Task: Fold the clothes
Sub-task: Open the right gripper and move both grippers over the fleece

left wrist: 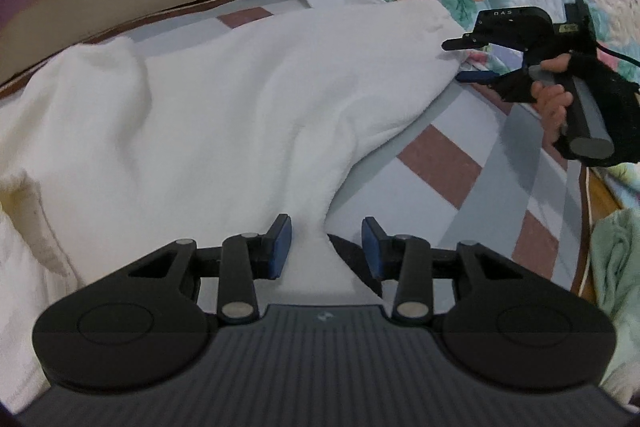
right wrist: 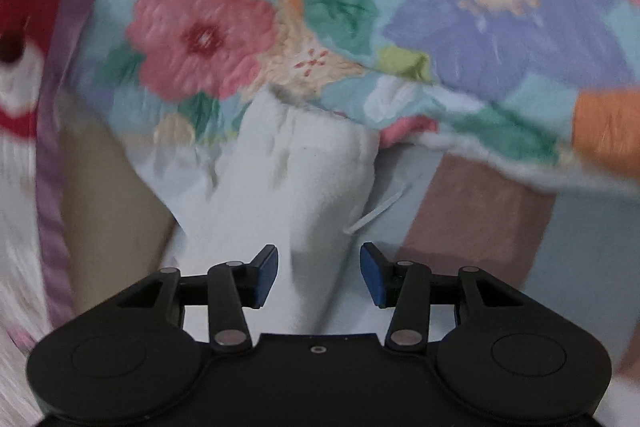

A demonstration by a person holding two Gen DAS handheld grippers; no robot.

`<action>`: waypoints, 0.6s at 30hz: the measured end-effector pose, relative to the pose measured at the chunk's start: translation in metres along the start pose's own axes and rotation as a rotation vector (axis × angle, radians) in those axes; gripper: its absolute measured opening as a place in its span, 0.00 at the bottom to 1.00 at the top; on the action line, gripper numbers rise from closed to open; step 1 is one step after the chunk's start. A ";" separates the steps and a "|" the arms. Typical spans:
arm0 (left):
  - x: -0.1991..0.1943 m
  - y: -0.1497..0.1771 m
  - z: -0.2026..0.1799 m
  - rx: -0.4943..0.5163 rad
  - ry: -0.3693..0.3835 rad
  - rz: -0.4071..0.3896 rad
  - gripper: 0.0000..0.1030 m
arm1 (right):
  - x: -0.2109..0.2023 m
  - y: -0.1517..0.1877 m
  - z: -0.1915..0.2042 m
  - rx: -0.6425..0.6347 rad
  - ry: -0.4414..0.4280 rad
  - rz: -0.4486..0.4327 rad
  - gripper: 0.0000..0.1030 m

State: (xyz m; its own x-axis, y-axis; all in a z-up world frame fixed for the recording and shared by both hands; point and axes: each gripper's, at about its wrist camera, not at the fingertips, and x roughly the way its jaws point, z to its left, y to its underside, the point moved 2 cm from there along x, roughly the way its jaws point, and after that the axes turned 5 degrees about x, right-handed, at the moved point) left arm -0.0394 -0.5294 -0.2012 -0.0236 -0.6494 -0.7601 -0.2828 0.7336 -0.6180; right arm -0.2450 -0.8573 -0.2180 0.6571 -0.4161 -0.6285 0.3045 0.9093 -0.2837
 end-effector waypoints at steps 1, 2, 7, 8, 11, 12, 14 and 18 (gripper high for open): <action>-0.003 0.001 0.000 -0.010 0.009 0.009 0.37 | 0.001 -0.001 0.002 0.004 0.012 -0.005 0.48; -0.007 0.002 0.000 -0.018 0.020 0.024 0.37 | 0.003 -0.001 0.004 0.005 0.022 -0.011 0.24; -0.075 0.014 0.008 -0.016 0.030 -0.006 0.37 | -0.011 0.001 0.032 -0.139 -0.029 -0.086 0.11; -0.091 0.016 0.012 -0.016 0.017 -0.020 0.37 | -0.013 0.004 0.039 -0.181 -0.035 -0.095 0.11; -0.137 0.021 0.035 -0.066 -0.037 -0.072 0.37 | -0.018 0.023 0.061 -0.189 -0.142 -0.062 0.11; -0.152 0.024 0.045 -0.102 -0.062 -0.093 0.37 | -0.018 0.031 0.071 -0.192 -0.184 -0.044 0.11; -0.183 0.032 0.063 -0.160 -0.109 -0.137 0.37 | -0.021 0.053 0.096 -0.207 -0.274 0.004 0.11; -0.240 0.051 0.088 -0.241 -0.203 -0.208 0.37 | -0.029 0.104 0.154 -0.269 -0.447 0.120 0.10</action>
State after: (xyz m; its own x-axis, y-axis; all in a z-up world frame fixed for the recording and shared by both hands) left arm 0.0361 -0.3185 -0.0685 0.2419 -0.7084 -0.6630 -0.4801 0.5064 -0.7163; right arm -0.1259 -0.7517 -0.1179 0.9239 -0.2169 -0.3152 0.0596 0.8954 -0.4413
